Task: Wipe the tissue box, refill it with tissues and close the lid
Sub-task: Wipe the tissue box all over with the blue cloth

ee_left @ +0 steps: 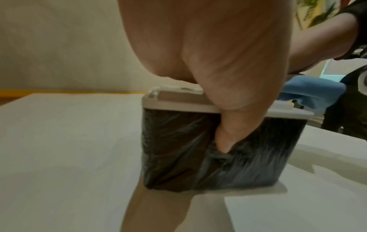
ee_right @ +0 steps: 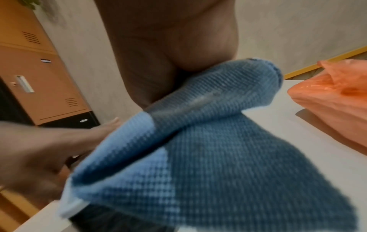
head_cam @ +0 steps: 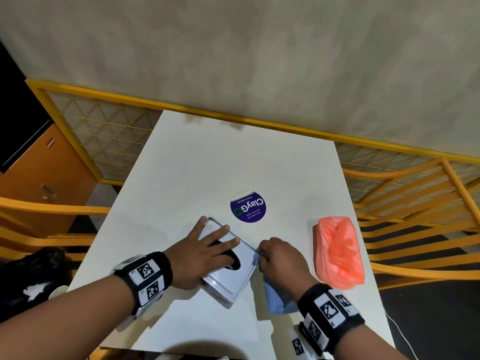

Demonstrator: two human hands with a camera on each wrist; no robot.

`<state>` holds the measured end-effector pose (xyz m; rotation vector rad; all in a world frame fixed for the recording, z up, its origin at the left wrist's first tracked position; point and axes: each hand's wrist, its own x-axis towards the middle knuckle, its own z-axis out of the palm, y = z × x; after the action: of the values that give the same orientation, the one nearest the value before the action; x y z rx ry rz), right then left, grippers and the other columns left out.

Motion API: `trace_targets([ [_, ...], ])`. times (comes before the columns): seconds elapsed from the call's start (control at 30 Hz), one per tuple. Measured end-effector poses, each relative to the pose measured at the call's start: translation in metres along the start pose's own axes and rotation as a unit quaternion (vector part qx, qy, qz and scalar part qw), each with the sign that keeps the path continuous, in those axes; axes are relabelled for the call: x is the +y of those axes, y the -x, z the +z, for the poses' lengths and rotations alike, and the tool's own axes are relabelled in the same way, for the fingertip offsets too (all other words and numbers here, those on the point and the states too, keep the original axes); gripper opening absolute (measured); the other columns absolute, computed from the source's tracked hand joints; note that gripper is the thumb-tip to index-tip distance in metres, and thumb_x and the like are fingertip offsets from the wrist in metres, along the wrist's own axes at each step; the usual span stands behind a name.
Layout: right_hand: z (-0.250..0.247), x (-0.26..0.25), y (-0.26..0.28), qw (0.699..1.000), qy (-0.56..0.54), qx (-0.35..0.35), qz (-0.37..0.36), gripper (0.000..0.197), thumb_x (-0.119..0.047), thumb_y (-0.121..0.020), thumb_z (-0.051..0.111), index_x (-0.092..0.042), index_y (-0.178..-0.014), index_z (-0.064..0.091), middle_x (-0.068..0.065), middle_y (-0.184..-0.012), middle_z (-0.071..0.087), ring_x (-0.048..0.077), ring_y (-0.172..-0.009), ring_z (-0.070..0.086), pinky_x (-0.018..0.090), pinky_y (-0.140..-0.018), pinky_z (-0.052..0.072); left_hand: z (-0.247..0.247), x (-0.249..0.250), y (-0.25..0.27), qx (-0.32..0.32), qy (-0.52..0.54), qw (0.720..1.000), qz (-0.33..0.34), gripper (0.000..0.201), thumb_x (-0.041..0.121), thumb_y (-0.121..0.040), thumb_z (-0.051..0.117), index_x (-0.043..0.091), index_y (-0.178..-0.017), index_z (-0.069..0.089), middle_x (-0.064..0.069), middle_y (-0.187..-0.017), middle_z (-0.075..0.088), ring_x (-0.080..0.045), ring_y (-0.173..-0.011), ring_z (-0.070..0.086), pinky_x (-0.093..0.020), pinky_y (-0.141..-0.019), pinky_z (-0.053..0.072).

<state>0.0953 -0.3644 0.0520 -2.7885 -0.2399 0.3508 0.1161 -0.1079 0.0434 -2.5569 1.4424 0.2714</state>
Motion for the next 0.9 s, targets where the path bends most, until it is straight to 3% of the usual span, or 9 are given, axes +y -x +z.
trace_targets([
  [0.1, 0.007, -0.011, 0.022, 1.000, 0.009, -0.001, 0.019, 0.014, -0.025, -0.088, 0.048, -0.017, -0.086, 0.059, -0.001, -0.086, 0.057, 0.017, -0.073, 0.049, 0.031, -0.058, 0.032, -0.006, 0.005, 0.004, 0.010, 0.041, 0.998, -0.047, 0.082, 0.032, -0.064, 0.072, 0.029, -0.140, 0.040, -0.006, -0.163, 0.027, -0.041, -0.152, 0.018, -0.080, -0.106, 0.019],
  [0.2, 0.012, -0.019, 0.036, 0.999, -0.001, 0.002, 0.040, 0.015, -0.027, -0.089, 0.048, -0.016, -0.081, 0.054, -0.002, -0.081, 0.053, 0.015, -0.069, 0.041, 0.027, -0.052, 0.025, -0.008, 0.025, 0.004, -0.054, 0.188, 0.969, -0.154, 0.115, 0.069, -0.068, 0.064, 0.026, -0.157, 0.004, -0.006, -0.167, -0.014, -0.035, -0.152, -0.019, -0.072, -0.115, -0.002],
  [0.27, 0.015, -0.024, 0.042, 0.999, -0.011, -0.004, 0.041, 0.016, -0.029, -0.089, 0.048, -0.019, -0.077, 0.047, -0.005, -0.074, 0.044, 0.015, -0.067, 0.039, 0.021, -0.048, 0.021, -0.010, 0.042, -0.001, -0.077, 0.250, 0.940, -0.217, 0.132, 0.089, -0.065, 0.053, 0.024, -0.157, -0.016, -0.006, -0.164, -0.029, -0.031, -0.148, -0.032, -0.065, -0.117, -0.012],
  [0.37, 0.022, -0.032, 0.047, 0.999, -0.006, -0.010, 0.038, 0.017, -0.031, -0.087, 0.047, -0.021, -0.074, 0.045, -0.004, -0.073, 0.045, 0.015, -0.066, 0.041, 0.020, -0.047, 0.021, -0.004, 0.060, -0.012, -0.044, 0.255, 0.916, -0.308, 0.139, 0.098, -0.060, 0.041, 0.018, -0.157, -0.018, -0.012, -0.163, -0.031, -0.034, -0.148, -0.031, -0.064, -0.118, -0.012],
  [0.43, 0.023, -0.032, 0.049, 1.000, 0.006, -0.011, 0.029, 0.015, -0.032, -0.087, 0.045, -0.022, -0.079, 0.052, -0.004, -0.079, 0.053, 0.016, -0.069, 0.048, 0.026, -0.052, 0.029, 0.000, 0.067, -0.017, -0.038, 0.253, 0.903, -0.346, 0.136, 0.097, -0.062, 0.039, 0.016, -0.159, -0.012, -0.013, -0.164, -0.027, -0.037, -0.149, -0.027, -0.063, -0.118, -0.009],
  [0.57, 0.023, -0.021, 0.045, 0.999, 0.021, 0.002, -0.025, 0.021, -0.031, -0.087, 0.039, -0.028, -0.085, 0.060, -0.008, -0.084, 0.054, 0.015, -0.078, 0.053, 0.031, -0.058, 0.040, 0.003, 0.062, -0.016, -0.041, 0.241, 0.920, -0.308, 0.133, 0.093, -0.065, 0.044, 0.015, -0.158, -0.011, -0.013, -0.164, -0.027, -0.037, -0.150, -0.026, -0.061, -0.120, -0.008],
  [0.67, 0.024, -0.023, 0.029, 0.998, 0.032, 0.020, -0.057, 0.031, -0.034, -0.084, 0.031, -0.025, -0.078, 0.061, -0.007, -0.078, 0.054, 0.017, -0.071, 0.052, 0.030, -0.051, 0.034, 0.003, 0.055, -0.013, -0.040, 0.237, 0.936, -0.256, 0.133, 0.089, -0.066, 0.051, 0.016, -0.159, -0.011, -0.012, -0.164, -0.027, -0.034, -0.149, -0.028, -0.058, -0.120, -0.011],
  [0.77, 0.018, -0.033, 0.000, 0.996, 0.048, 0.024, -0.073, 0.037, -0.034, -0.084, 0.028, -0.022, -0.083, 0.063, -0.004, -0.081, 0.056, 0.020, -0.075, 0.054, 0.030, -0.053, 0.034, 0.002, 0.056, -0.011, -0.034, 0.234, 0.946, -0.220, 0.133, 0.084, -0.067, 0.057, 0.017, -0.159, -0.009, -0.011, -0.164, -0.027, -0.033, -0.149, -0.029, -0.056, -0.118, -0.013],
  [0.9, 0.008, -0.041, -0.027, 0.996, 0.053, 0.012, -0.072, 0.027, -0.029, -0.086, 0.038, -0.020, -0.091, 0.063, 0.000, -0.089, 0.057, 0.023, -0.084, 0.054, 0.031, -0.058, 0.038, 0.004, 0.048, -0.008, -0.029, 0.228, 0.954, -0.194, 0.136, 0.082, -0.065, 0.062, 0.015, -0.159, -0.008, -0.008, -0.166, -0.023, -0.031, -0.150, -0.028, -0.052, -0.117, -0.016],
])
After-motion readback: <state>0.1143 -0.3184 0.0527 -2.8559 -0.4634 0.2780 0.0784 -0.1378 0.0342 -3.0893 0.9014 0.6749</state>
